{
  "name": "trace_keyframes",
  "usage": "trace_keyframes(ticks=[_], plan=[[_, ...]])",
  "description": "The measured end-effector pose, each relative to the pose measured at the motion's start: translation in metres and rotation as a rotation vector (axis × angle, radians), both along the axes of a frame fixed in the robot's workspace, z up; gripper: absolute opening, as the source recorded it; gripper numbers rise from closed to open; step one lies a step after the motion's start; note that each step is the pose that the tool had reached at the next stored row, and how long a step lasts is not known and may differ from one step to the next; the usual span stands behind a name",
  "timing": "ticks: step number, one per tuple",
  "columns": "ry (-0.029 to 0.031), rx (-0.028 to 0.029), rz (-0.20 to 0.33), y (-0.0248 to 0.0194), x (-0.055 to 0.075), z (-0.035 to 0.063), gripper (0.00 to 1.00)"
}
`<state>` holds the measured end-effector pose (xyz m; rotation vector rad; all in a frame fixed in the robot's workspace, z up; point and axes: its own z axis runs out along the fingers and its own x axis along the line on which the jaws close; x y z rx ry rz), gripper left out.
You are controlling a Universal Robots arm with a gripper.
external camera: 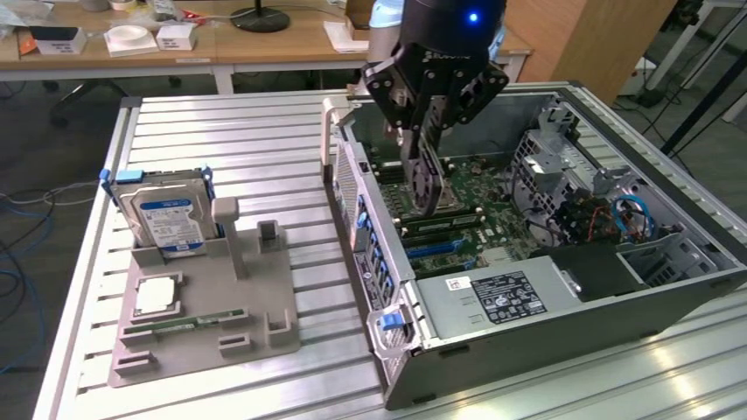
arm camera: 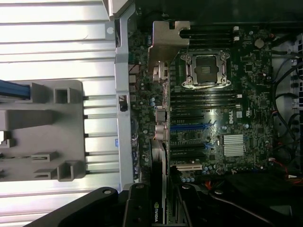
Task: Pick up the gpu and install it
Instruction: 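Pick up the gpu and move the gpu toward the slot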
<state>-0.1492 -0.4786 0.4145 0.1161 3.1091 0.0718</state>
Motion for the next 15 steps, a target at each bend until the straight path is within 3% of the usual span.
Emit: trace_keyframes(ticks=[15], plan=[[0.0000, 0.0000, 0.000, 0.0000, 0.0040, 0.0000, 0.26]])
